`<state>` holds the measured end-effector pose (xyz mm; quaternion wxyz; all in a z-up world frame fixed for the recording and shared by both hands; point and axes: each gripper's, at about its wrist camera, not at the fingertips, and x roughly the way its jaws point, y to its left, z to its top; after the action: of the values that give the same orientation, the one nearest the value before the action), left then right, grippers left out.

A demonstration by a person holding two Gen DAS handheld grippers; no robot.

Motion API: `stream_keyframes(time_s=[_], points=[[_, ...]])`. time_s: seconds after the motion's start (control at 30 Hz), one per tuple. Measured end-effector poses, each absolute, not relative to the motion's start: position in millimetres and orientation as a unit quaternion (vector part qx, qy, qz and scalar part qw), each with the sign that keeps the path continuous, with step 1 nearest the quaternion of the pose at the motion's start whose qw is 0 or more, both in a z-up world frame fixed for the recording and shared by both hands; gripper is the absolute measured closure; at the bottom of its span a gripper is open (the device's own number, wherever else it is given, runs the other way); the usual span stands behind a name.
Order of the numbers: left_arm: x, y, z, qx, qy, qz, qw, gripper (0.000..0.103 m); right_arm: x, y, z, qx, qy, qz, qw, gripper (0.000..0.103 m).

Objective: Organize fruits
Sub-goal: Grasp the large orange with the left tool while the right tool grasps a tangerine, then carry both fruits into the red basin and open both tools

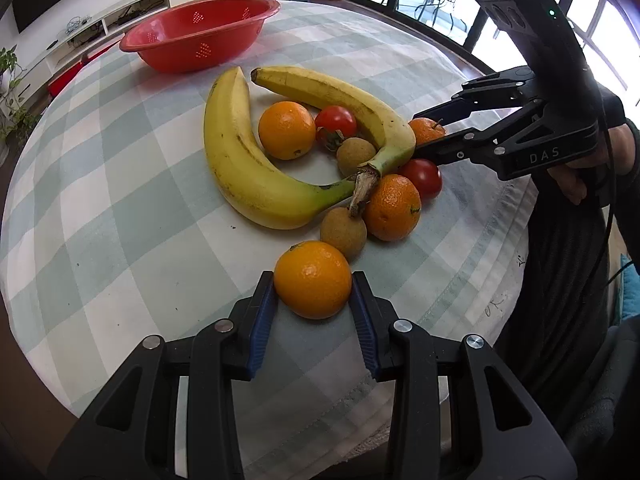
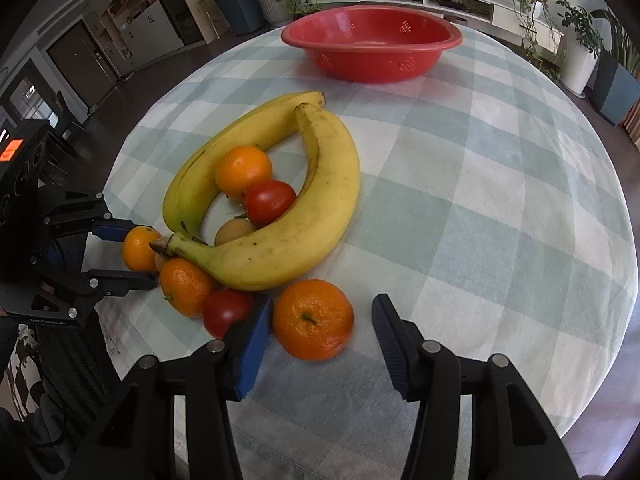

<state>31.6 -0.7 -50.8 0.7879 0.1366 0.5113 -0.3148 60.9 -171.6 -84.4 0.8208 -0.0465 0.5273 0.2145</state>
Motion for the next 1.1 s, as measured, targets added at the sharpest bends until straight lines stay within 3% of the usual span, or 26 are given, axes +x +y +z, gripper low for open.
stream_keyframes(time_s=[0.23,0.4,1.1], points=[[33.0,0.4,-51.8,0.123,0.510,-0.310,0.793,0.068,56.4,-168.3,-85.4,-0.063,0.525,0.210,0.822,0.052],[32.5,1.3,-51.2,0.120,0.507,-0.310,0.795,0.069,53.2,-164.2,-85.6,-0.081,0.522,0.207,0.823,0.061],[31.5,21.8,-38.6,0.072,0.496,-0.299,0.812,0.069,49.6,-189.2,-72.5,-0.011,0.503,0.191,0.843,0.062]])
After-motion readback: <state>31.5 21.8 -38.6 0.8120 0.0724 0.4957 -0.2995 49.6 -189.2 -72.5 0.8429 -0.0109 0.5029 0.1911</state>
